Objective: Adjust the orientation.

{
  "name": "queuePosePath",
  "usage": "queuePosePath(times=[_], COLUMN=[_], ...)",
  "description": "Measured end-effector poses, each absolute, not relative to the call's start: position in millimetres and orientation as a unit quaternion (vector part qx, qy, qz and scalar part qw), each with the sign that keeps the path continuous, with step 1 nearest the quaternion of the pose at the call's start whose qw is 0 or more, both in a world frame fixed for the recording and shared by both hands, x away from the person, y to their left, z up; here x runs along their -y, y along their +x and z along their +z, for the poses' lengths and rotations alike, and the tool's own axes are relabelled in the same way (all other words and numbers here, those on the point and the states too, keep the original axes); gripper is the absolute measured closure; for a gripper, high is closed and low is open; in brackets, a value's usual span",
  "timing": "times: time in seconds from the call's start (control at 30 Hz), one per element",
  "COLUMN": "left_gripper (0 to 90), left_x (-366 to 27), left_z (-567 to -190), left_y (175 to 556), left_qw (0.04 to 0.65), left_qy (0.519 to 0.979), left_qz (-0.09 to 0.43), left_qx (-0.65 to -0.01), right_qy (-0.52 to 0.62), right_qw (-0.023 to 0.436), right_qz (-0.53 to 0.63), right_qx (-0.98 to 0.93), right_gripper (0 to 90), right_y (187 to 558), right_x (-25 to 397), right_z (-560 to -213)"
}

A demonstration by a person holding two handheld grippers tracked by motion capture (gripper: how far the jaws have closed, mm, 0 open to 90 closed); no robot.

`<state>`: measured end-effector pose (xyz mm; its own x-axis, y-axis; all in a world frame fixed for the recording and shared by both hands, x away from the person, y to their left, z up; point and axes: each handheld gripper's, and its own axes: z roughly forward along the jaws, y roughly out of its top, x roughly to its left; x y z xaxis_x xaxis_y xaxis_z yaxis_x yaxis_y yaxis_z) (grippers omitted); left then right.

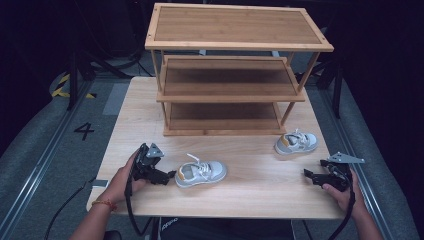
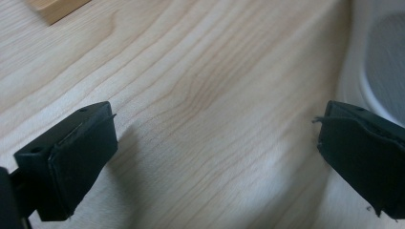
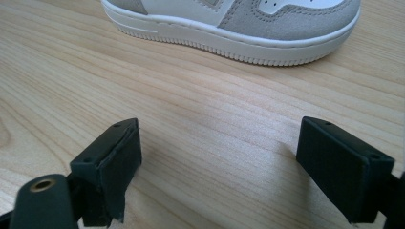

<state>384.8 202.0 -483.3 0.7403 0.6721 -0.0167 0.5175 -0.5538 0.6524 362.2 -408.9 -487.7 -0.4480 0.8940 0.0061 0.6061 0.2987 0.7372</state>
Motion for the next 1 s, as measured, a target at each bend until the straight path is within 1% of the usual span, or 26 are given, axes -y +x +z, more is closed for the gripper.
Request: queuePosePath(times=[0.03,0.2,0.4,0.43,0.47,0.53,0.57,0.6,0.67,0.7,0.73,0.93,1.0], left_gripper=[0.4,0.6,1.1,2.9,6.6,17.8,18.3,15.8,17.3,15.9,17.2,19.0,19.3], left_x=[-203,-204,-206,-207,-208,-210,-211,-211,-211,-211,-210,-203,-200], left_z=[-483,-483,-482,-481,-480,-477,-475,-474,-472,-471,-470,-465,-462], left_y=[388,390,384,382,379,375,373,370,364,361,360,357,356], left_qw=[0.327,0.331,0.326,0.328,0.328,0.326,0.324,0.328,0.331,0.332,0.334,0.336,0.346], left_qy=[0.88,0.886,0.881,0.882,0.884,0.891,0.896,0.897,0.904,0.907,0.908,0.908,0.907], left_qz=[0.112,0.109,0.114,0.11,0.108,0.105,0.101,0.093,0.077,0.068,0.065,0.069,0.068], left_qx=[-0.325,-0.306,-0.323,-0.321,-0.317,-0.298,-0.286,-0.281,-0.26,-0.249,-0.244,-0.24,-0.232], right_qy=[0.482,0.481,0.48,0.48,0.48,0.48,0.48,0.48,0.48,0.479,0.479,0.478,0.478], right_qw=[0.209,0.209,0.208,0.208,0.208,0.209,0.209,0.209,0.208,0.208,0.208,0.208,0.208], right_qz=[0.344,0.345,0.345,0.345,0.345,0.345,0.345,0.345,0.345,0.346,0.346,0.346,0.346], right_qx=[-0.778,-0.779,-0.779,-0.779,-0.779,-0.779,-0.779,-0.779,-0.779,-0.78,-0.78,-0.78,-0.78], right_gripper=[15.9,15.9,15.4,15.5,15.5,15.5,15.5,15.5,15.5,15.4,15.4,15.4,15.4], right_y=[362,363,363,363,363,363,363,363,363,364,364,364,364], right_x=[409,409,409,409,409,409,409,409,409,409,409,409,409], right_z=[-488,-488,-488,-488,-488,-488,-488,-488,-488,-488,-488,-488,-488])
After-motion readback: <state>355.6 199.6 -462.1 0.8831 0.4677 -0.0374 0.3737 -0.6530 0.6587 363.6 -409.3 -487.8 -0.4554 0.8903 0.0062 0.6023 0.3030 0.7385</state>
